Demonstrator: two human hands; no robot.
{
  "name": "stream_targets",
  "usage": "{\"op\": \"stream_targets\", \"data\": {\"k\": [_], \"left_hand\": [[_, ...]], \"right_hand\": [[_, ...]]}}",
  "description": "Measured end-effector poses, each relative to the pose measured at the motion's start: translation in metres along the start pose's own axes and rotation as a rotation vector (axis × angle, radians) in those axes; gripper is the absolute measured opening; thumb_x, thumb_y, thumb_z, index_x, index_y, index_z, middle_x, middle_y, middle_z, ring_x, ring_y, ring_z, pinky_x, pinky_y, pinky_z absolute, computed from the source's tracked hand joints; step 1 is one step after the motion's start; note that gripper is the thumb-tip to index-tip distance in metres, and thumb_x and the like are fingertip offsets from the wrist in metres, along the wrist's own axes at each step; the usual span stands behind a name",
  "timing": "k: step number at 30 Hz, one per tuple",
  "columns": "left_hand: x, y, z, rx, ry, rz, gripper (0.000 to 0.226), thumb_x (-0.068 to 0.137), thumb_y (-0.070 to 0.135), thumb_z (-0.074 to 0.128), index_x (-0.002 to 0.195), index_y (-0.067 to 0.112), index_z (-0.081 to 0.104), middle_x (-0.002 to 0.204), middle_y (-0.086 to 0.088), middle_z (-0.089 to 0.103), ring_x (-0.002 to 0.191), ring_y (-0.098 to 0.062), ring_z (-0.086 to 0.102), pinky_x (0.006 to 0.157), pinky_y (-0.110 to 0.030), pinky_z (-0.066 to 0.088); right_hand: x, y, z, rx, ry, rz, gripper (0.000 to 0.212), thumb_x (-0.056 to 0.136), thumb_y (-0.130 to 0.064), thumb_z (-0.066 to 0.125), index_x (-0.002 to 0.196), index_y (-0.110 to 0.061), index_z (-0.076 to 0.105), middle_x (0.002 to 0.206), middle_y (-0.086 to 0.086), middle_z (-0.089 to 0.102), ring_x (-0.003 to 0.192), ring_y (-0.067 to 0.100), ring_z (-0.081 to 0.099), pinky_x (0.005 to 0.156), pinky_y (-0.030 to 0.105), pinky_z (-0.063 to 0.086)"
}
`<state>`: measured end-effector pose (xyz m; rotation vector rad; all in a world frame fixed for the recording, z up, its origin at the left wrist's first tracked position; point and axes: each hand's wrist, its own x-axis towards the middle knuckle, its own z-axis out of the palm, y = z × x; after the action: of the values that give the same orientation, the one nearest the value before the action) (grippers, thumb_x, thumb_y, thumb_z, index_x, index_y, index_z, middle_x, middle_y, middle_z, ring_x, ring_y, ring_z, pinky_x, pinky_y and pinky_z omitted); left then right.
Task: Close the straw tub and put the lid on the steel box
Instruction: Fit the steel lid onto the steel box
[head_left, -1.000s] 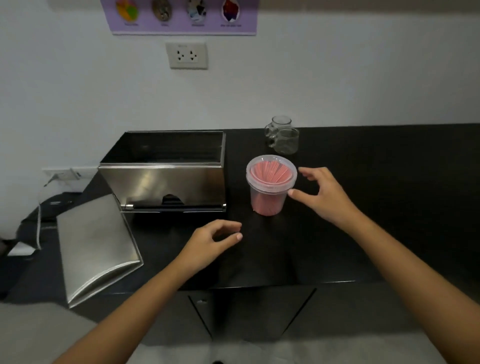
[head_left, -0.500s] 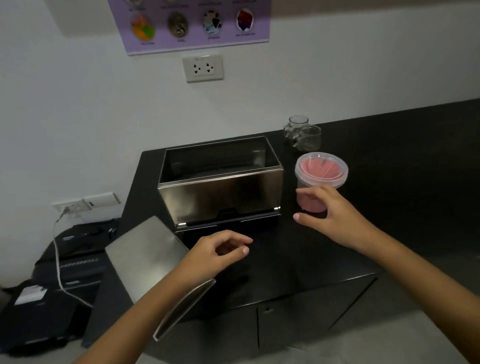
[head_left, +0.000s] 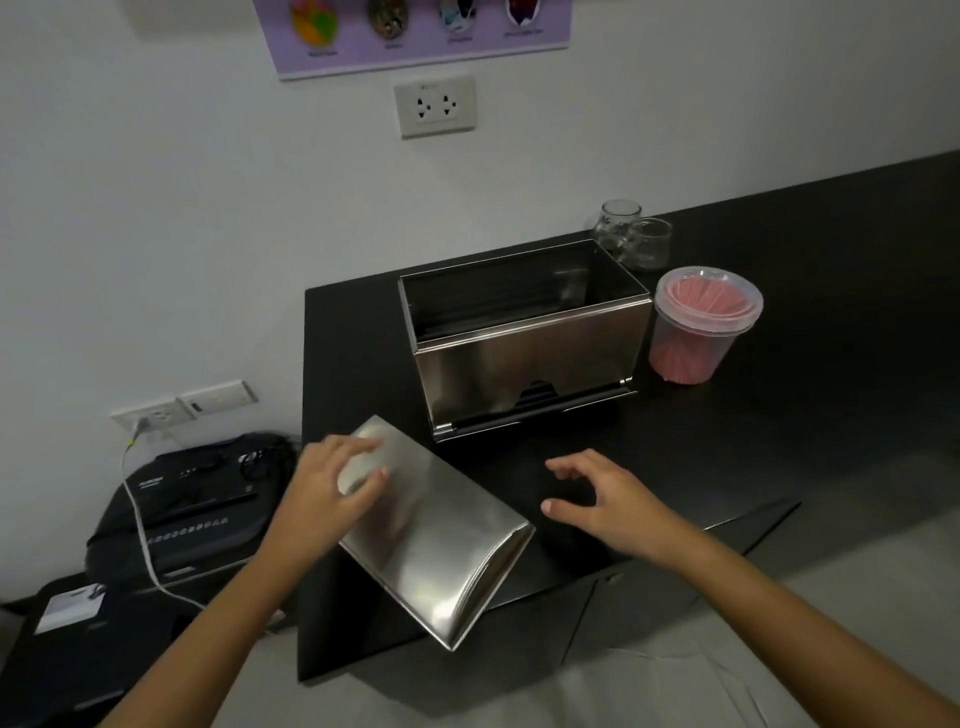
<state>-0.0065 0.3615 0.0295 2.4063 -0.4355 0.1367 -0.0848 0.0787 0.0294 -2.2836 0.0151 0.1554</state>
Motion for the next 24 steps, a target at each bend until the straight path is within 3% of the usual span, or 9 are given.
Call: {"op": "stream_targets", "data": {"k": [3, 6, 8, 12, 18, 21, 24], "left_hand": [[0.009, -0.027, -0.005, 0.069, -0.027, -0.198, 0.058, 0.08, 0.035, 0.067, 0.13, 0.011, 0.049, 0.132, -0.011, 0.049, 0.124, -0.028, 0.039, 0.103, -0.035, 0.028], [0.021, -0.042, -0.007, -0.061, -0.138, -0.377, 0.075, 0.078, 0.044, 0.065, 0.139, 0.011, 0.035, 0.139, -0.013, 0.044, 0.129, -0.027, 0.039, 0.105, -0.042, 0.034], [0.025, -0.046, -0.005, -0.071, -0.187, -0.398, 0.081, 0.077, 0.048, 0.064, 0.141, 0.011, 0.031, 0.139, -0.014, 0.044, 0.128, -0.028, 0.041, 0.105, -0.043, 0.035], [0.029, -0.049, 0.003, 0.184, -0.26, -0.371, 0.092, 0.074, 0.063, 0.058, 0.144, 0.013, 0.024, 0.144, -0.013, 0.035, 0.135, -0.032, 0.025, 0.109, -0.049, 0.025], [0.038, -0.048, -0.001, 0.21, -0.318, -0.374, 0.088, 0.073, 0.063, 0.058, 0.142, 0.015, 0.029, 0.141, -0.014, 0.034, 0.133, -0.033, 0.024, 0.107, -0.049, 0.026], [0.039, -0.045, -0.001, 0.212, -0.327, -0.389, 0.089, 0.073, 0.063, 0.059, 0.142, 0.015, 0.029, 0.142, -0.014, 0.033, 0.134, -0.034, 0.024, 0.107, -0.049, 0.026], [0.038, -0.045, -0.002, 0.214, -0.321, -0.402, 0.09, 0.072, 0.064, 0.059, 0.142, 0.015, 0.03, 0.143, -0.014, 0.033, 0.134, -0.035, 0.025, 0.108, -0.049, 0.025]], "right_hand": [[-0.001, -0.003, 0.021, -0.015, -0.166, 0.054, 0.066, 0.078, -0.042, 0.063, 0.134, -0.017, 0.037, 0.124, -0.003, 0.041, 0.123, 0.012, 0.037, 0.099, 0.021, 0.031], [0.0, -0.005, 0.035, -0.101, -0.278, 0.072, 0.086, 0.074, -0.051, 0.063, 0.141, -0.014, 0.023, 0.135, -0.002, 0.029, 0.129, 0.012, 0.023, 0.106, 0.026, 0.024], [0.0, -0.008, 0.039, -0.111, -0.294, 0.074, 0.095, 0.071, -0.054, 0.065, 0.143, -0.012, 0.018, 0.138, -0.002, 0.024, 0.129, 0.011, 0.021, 0.106, 0.025, 0.022], [-0.007, -0.008, 0.046, -0.136, -0.271, 0.104, 0.109, 0.066, -0.057, 0.067, 0.144, -0.012, 0.006, 0.145, -0.003, 0.013, 0.135, 0.015, 0.013, 0.111, 0.031, 0.02], [-0.022, 0.001, 0.07, -0.265, -0.04, 0.012, 0.091, 0.075, -0.056, 0.058, 0.143, -0.016, 0.012, 0.152, -0.001, 0.007, 0.14, 0.017, -0.001, 0.113, 0.033, -0.002], [-0.022, 0.001, 0.072, -0.187, 0.014, 0.027, 0.085, 0.073, -0.051, 0.064, 0.14, -0.019, 0.023, 0.15, -0.001, 0.014, 0.139, 0.016, 0.005, 0.114, 0.034, 0.0], [-0.02, -0.001, 0.071, -0.138, 0.047, 0.024, 0.081, 0.068, -0.046, 0.071, 0.134, -0.018, 0.034, 0.143, -0.002, 0.024, 0.135, 0.014, 0.015, 0.116, 0.038, 0.011]]}}
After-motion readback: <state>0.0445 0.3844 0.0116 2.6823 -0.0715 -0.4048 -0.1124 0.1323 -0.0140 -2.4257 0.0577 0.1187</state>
